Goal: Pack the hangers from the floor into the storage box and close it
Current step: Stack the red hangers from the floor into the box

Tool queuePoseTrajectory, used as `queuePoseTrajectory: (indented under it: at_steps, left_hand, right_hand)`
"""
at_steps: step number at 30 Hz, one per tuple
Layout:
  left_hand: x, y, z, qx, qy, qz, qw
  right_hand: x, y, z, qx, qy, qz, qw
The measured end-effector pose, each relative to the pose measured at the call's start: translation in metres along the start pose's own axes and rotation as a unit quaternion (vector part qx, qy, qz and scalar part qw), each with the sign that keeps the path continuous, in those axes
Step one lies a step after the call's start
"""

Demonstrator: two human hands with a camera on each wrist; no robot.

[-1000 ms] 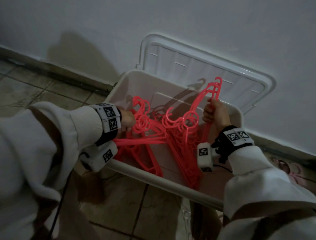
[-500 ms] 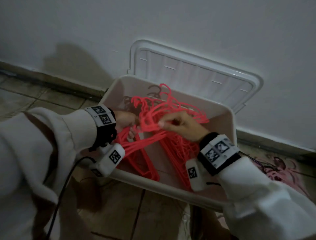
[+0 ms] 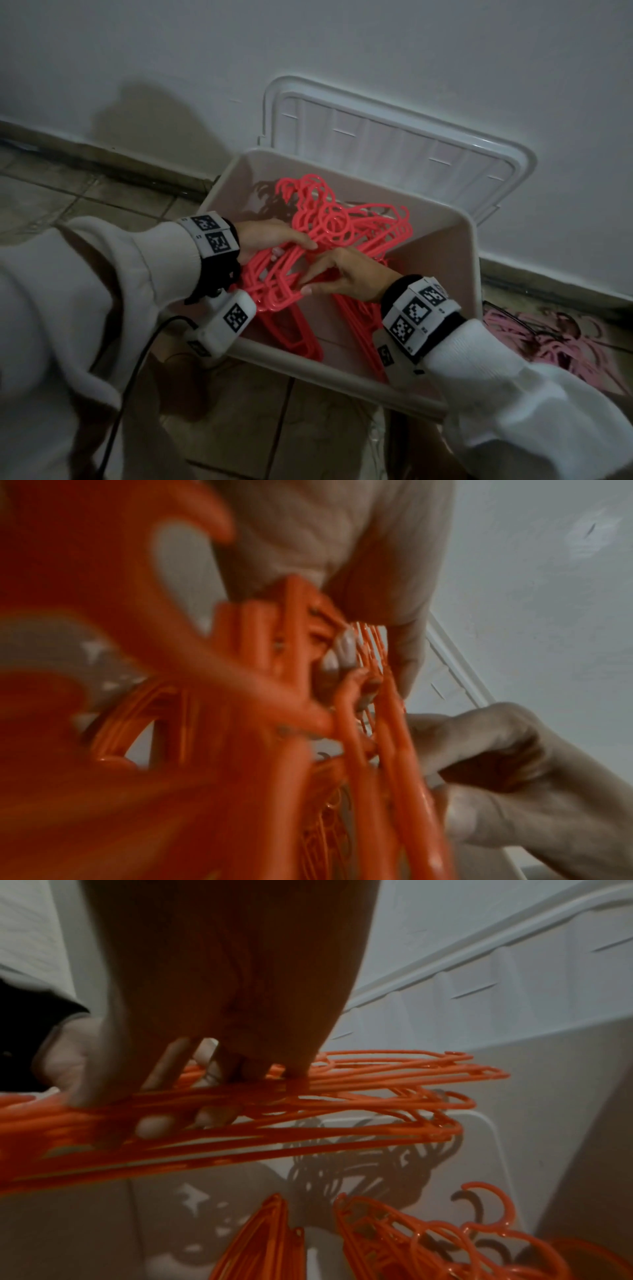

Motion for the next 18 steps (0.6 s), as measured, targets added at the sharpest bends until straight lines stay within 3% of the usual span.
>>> queuePoseTrajectory:
  at_steps: [3, 6, 10, 13, 18]
  left_hand:
    - [-0.004, 0.003, -0.001, -0.046, -0.002, -0.036, 0.998]
    - [-0.005, 0.005, -0.001, -0.052, 0.015, -0.039, 0.998]
    - [-0.006, 0.007, 0.005, -0.081, 0.004, -0.04, 0.996]
    - [-0.004, 0.007, 0.008, -0.08, -0.032, -0.039, 0.995]
    - [0.001, 0.013, -0.008, -0.035, -0.102, -0.04, 0.993]
  right_hand:
    - [0.0, 0.0, 0.005, -0.01, 0.0, -0.012, 1.0]
    - [-0.004, 0.002, 0.013, -0.036, -0.003, -0.03, 0.999]
    - [-0.011, 0.009, 0.035, -0.158, -0.075, -0.057, 0.983]
    - [-0.031, 0.013, 0.054, -0.254, 0.009, -0.098, 0.962]
    - [-0.048, 0.016, 0.052, -0.17, 0.15, -0.18, 0.957]
Point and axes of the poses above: each hand's wrist, its own y-axis away from the middle knuckle, its own z-axis out of the back of the hand, x = y × z, the point moved 4 cm from there along -y, towards the middle knuckle, and after that the axes turned 4 degrees about -x, right-handed, at the moved point
